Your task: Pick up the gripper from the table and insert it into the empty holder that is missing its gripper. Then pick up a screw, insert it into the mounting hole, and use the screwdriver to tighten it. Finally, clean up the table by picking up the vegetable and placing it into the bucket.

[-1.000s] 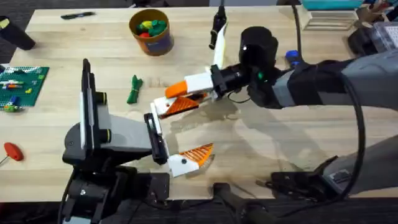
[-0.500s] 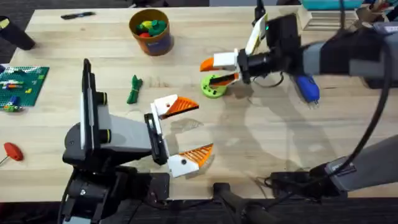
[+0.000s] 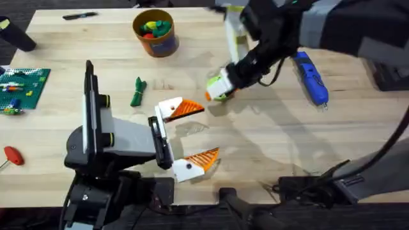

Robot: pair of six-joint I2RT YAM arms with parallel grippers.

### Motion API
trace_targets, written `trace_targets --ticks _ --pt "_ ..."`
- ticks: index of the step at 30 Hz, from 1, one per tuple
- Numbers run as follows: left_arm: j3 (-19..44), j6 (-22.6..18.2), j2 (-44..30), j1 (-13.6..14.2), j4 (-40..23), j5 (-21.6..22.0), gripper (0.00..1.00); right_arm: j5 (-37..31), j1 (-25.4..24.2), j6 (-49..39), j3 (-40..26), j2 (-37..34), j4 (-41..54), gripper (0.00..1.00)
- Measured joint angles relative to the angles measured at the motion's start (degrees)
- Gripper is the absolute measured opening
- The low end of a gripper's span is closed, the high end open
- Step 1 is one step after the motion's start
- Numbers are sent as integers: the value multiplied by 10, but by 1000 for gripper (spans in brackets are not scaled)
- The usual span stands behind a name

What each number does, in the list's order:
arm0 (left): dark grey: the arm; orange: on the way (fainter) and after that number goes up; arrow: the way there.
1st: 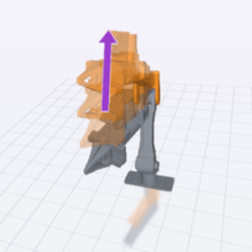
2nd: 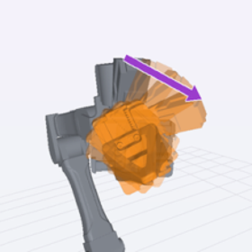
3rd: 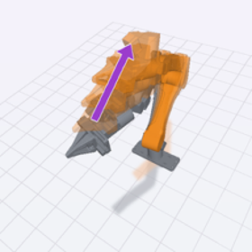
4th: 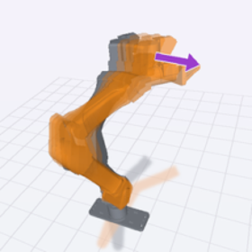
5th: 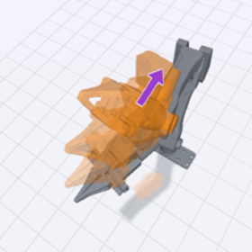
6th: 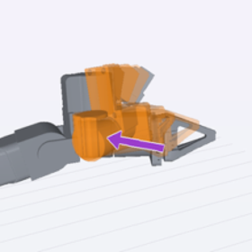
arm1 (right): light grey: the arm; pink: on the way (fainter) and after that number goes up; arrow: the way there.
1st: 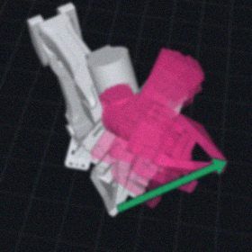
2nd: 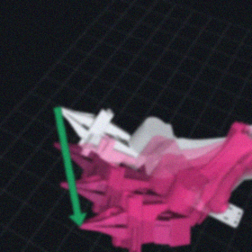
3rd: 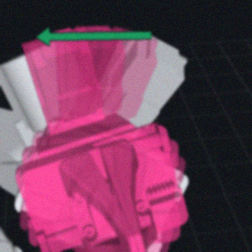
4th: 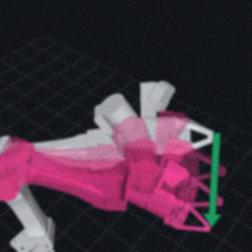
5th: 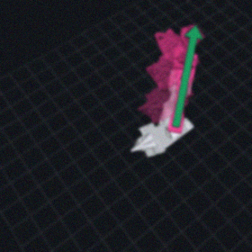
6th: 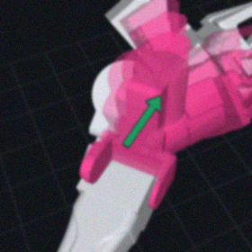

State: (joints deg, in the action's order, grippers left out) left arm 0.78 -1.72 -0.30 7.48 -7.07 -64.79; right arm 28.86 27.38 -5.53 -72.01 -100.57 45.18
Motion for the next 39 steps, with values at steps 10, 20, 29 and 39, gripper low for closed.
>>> trace_targets --ticks 10,20,29,39 --pt "0 0 0 0 0 0 985 -203 63 -19 0 0 -33 667" --pt "0 0 0 0 0 0 985 -237 63 -22 0 -21 -60 175" --pt "0 0 0 0 0 -1 985 -237 64 -22 0 -21 -59 221" --pt "0 0 0 0 0 -1 985 -237 85 -22 0 -20 -54 222"
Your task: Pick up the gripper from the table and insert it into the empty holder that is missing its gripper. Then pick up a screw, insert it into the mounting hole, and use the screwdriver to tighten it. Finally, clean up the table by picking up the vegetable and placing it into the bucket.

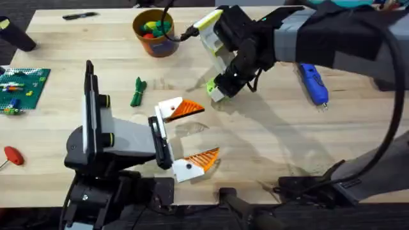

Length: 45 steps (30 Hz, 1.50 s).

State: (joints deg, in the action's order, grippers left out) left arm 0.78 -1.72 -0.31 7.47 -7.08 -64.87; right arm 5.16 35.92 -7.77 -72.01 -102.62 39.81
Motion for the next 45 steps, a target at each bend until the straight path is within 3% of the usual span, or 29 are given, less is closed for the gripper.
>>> trace_targets --ticks 28,39,45 --pt "0 0 0 0 0 0 985 -1 7 0 0 -7 -4 247" --pt "0 0 0 0 0 0 985 -11 6 0 -1 -7 0 11" --pt "0 0 0 0 0 0 985 -11 6 0 -1 -7 0 5"
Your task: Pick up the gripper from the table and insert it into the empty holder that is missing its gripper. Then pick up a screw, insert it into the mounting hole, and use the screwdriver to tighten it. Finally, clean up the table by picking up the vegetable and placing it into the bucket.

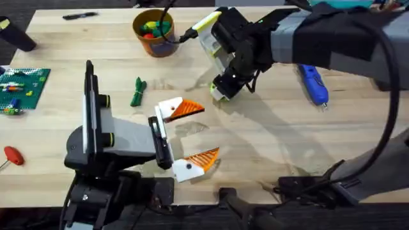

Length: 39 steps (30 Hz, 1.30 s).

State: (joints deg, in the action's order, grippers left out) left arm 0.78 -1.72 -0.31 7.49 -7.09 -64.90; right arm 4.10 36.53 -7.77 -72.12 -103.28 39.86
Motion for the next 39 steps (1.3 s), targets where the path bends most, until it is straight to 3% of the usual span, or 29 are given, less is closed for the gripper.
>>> trace_targets --ticks 9,20,39 --pt "0 0 0 0 0 0 985 0 0 0 -11 0 24 4" --pt "0 0 0 0 0 0 985 0 0 0 -83 0 77 4" --pt "0 0 0 0 0 0 985 1 0 0 -314 0 271 4"
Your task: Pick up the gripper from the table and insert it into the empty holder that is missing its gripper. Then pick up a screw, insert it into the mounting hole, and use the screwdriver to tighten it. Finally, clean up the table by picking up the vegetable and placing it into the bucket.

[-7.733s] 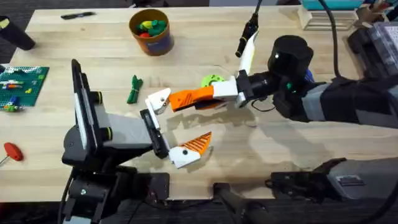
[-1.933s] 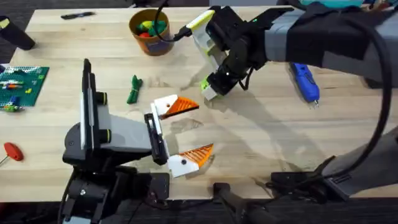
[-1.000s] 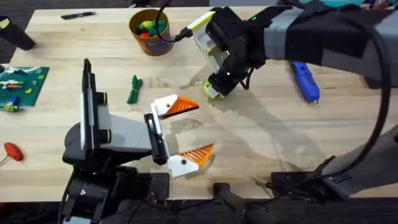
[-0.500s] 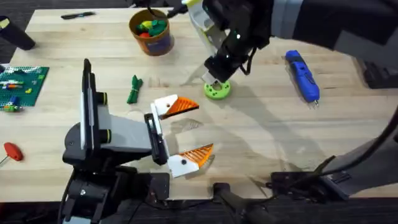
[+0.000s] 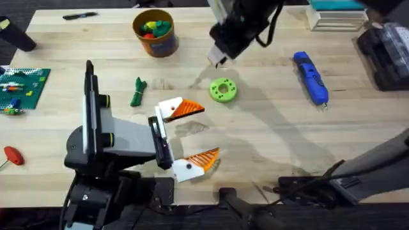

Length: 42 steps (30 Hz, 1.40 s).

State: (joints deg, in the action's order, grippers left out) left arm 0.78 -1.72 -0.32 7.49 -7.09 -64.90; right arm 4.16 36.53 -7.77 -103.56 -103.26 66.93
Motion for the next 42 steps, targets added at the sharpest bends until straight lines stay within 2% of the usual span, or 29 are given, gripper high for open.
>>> trace_targets --ticks 2,3,6,8,14,17,42 --pt "0 0 0 0 0 0 985 0 1 0 -28 0 19 4" --pt "0 0 0 0 0 0 985 0 9 0 -68 0 47 4" --pt "0 0 0 0 0 0 985 0 26 3 -99 0 70 4" --pt "0 0 0 0 0 0 985 0 82 10 -128 0 85 4" --pt "0 0 0 0 0 0 985 1 176 18 -131 0 85 4" --pt "0 0 0 0 0 0 985 2 201 21 -131 0 83 4" --pt "0 0 0 0 0 0 985 2 227 40 -131 0 90 4"
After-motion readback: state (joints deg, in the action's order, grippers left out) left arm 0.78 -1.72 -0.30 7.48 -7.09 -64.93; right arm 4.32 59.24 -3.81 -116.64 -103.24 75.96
